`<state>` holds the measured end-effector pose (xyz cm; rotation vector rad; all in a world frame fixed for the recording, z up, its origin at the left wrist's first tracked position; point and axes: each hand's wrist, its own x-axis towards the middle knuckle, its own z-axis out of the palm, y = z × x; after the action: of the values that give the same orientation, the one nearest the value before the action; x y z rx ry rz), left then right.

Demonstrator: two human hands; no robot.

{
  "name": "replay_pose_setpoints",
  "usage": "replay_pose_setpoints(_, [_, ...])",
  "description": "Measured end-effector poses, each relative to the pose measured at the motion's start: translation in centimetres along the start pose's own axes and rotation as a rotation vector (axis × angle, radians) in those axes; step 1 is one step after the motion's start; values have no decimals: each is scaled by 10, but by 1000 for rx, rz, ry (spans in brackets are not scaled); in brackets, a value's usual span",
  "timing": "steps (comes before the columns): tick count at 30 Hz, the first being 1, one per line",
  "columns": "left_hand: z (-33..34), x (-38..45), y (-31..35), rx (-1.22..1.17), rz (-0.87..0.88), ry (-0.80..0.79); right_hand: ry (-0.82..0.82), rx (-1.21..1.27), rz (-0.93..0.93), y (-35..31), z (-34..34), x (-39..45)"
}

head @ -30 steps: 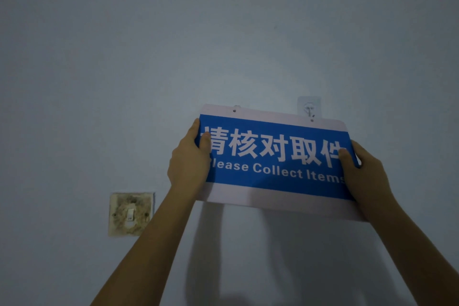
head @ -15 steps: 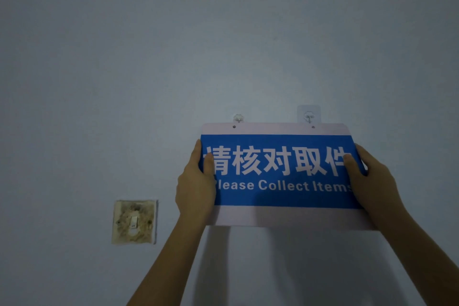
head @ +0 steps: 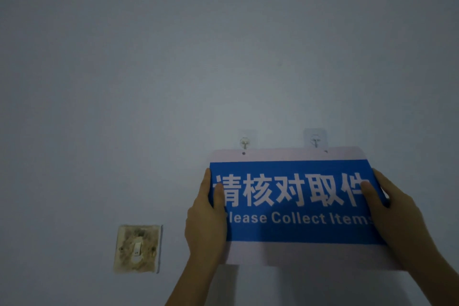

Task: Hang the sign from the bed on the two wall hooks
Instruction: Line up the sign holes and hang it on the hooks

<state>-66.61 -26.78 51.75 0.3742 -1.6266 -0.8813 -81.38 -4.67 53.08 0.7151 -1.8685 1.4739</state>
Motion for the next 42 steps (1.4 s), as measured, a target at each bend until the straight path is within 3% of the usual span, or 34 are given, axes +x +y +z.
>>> replay_pose_setpoints(22, [8,25,12,148,-1,-20,-15,50,95,10,16,23])
replay_pose_setpoints(42, [20,16,2,52,27,31,-70,120,33,18,20,46])
